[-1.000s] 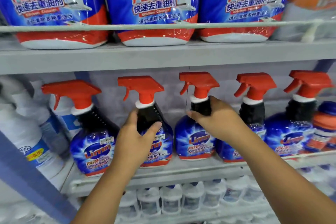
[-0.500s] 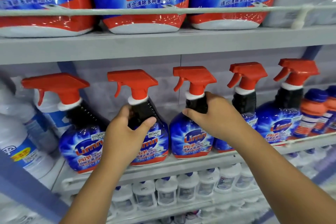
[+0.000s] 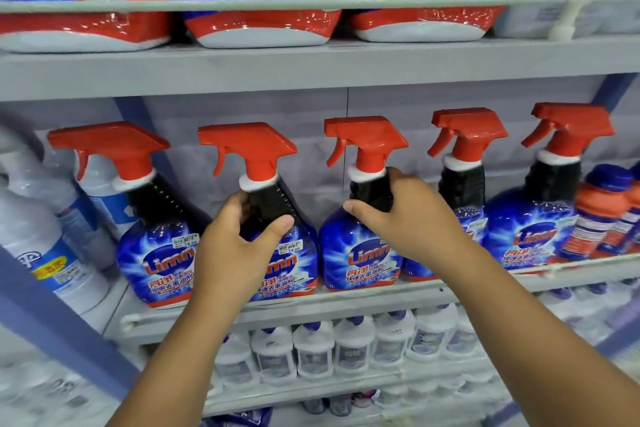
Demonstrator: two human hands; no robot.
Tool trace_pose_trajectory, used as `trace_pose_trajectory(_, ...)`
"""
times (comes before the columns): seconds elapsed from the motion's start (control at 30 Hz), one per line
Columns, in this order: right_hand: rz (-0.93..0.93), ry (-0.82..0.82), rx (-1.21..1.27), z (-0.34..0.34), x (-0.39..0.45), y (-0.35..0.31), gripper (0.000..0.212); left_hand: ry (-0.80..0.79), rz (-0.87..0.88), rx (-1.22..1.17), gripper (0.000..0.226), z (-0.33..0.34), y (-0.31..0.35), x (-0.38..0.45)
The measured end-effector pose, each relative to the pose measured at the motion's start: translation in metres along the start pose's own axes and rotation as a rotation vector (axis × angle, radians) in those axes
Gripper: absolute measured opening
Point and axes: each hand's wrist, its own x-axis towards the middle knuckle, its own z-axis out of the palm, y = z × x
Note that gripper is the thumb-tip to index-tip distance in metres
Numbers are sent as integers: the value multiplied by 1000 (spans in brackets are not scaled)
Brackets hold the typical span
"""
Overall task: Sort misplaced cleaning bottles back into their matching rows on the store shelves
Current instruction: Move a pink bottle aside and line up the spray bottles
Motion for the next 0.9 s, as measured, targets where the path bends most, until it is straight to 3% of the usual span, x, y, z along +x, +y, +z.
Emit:
trace_pose_trajectory(0.17,20,67,8,7,-7,1,45,-14,34,-15,38,1,-4,0)
trace_pose_trajectory(0.27,48,93,48,12,-13,6,47,18,74,-157,41,-10,-9,-3)
trace_pose_trajectory(0.33,71,95,83,17,-17,9,48,209,168,-167,37,-30,-15,-8)
trace_pose_trajectory(0.43,91,113,105,21,-19,10,48,534,239,7,37,-62,-32,-8)
trace_pose_trajectory(0.5,103,120,118,22,-19,8,47,598,241,84,47,-73,-40,0)
trace_pose_trajectory(0.6,117,132,143,24,-21,4,46,526,50,-23,66,-74,-31,16)
trace_pose_trajectory(0.7,127,134,150,26,-22,2,48,451,-84,80,73,-66,-28,35)
trace_pose_trajectory(0.9,148,136,152,26,-22,0,53,325,-66,144,50,-78,-37,37)
